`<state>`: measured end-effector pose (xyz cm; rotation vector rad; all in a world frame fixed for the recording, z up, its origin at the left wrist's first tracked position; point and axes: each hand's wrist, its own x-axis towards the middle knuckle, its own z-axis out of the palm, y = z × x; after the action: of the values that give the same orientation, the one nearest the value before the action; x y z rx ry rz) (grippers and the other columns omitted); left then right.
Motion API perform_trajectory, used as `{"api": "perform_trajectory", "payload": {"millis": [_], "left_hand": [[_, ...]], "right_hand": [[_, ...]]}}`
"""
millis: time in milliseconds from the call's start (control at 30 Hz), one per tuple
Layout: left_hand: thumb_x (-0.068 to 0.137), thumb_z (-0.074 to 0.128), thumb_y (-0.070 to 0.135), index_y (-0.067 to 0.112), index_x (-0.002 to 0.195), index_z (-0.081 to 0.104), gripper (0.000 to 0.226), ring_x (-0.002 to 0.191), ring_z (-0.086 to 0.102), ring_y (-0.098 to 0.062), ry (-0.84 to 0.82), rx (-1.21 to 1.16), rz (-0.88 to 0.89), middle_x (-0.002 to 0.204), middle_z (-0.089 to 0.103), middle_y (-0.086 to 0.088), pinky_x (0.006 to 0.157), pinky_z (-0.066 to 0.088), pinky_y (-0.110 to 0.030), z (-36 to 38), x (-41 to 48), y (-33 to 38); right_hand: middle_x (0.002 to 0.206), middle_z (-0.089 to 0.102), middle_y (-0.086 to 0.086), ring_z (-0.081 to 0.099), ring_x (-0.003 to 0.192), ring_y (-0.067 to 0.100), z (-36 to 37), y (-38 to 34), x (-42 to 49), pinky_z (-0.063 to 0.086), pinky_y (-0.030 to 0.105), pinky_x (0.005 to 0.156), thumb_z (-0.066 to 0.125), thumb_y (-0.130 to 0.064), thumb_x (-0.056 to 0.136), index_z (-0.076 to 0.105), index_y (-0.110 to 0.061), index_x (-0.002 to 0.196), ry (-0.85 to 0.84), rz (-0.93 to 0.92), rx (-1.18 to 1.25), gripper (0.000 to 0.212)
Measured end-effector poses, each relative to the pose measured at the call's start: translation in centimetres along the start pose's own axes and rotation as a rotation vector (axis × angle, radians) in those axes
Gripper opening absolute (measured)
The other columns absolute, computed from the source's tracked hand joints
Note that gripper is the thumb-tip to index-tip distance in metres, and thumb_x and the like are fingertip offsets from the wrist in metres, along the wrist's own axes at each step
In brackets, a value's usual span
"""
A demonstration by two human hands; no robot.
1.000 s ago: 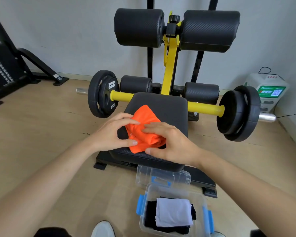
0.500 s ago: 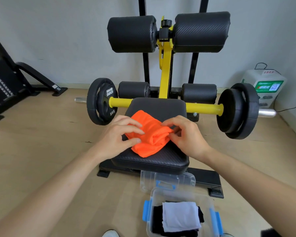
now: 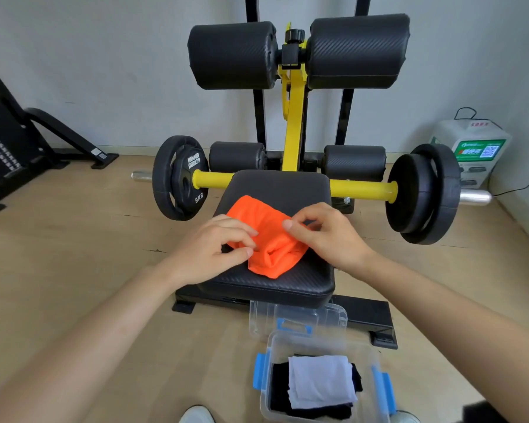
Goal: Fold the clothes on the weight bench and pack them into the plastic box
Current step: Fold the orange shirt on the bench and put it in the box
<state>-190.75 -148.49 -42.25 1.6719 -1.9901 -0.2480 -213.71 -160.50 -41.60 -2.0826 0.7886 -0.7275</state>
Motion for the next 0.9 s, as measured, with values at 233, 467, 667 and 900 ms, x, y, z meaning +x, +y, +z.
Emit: {"api": "perform_trajectory", "payload": {"millis": [233,467,667,900], "left_hand": [[0.082,0.069,0.046,0.035,0.080,0.075,0.013,0.090,0.064,-0.010,0.064,-0.097,-0.037,0.091,0.068,0.017,0.078,0.052,-0.036,0.2,0.4,1.5],[0.073,0.072,0.058,0.036,0.136,0.056,0.069,0.124,0.044,-0.010,0.298,0.182,-0.070,0.134,0.052,0.016,0.105,0.033,-0.031,-0.7,0.6,2.0],[0.060,0.066,0.078,0.048,0.131,0.051,0.078,0.118,0.054,-0.005,-0.011,0.235,-0.148,0.124,0.062,0.022,0.098,0.046,-0.040,-0.2,0.9,2.8],[0.061,0.077,0.063,0.034,0.087,0.069,0.041,0.078,0.065,-0.004,0.043,-0.027,-0.180,0.081,0.070,0.017,0.069,0.053,-0.033,0.1,-0.4,3.6]], "right_hand": [[0.101,0.062,-0.003,0.061,0.087,0.018,0.7,-0.8,0.0,0.054,0.036,0.077,0.081,-0.022,0.073,0.050,-0.025,0.109,-0.103,0.055,-0.018,0.047],[0.114,0.059,-0.011,0.056,0.100,0.001,-2.5,-1.0,-0.5,0.044,0.013,0.077,0.077,-0.004,0.071,0.054,-0.025,0.115,-0.250,-0.173,-0.137,0.054],[0.119,0.056,-0.012,0.052,0.105,0.010,-3.1,-0.8,-1.6,0.039,0.017,0.088,0.074,-0.007,0.072,0.054,-0.025,0.118,-0.263,-0.264,-0.271,0.053],[0.109,0.056,-0.004,0.055,0.083,0.015,-1.9,0.0,-4.4,0.047,0.023,0.069,0.079,-0.009,0.074,0.048,-0.025,0.121,-0.225,-0.160,-0.083,0.058]]}}
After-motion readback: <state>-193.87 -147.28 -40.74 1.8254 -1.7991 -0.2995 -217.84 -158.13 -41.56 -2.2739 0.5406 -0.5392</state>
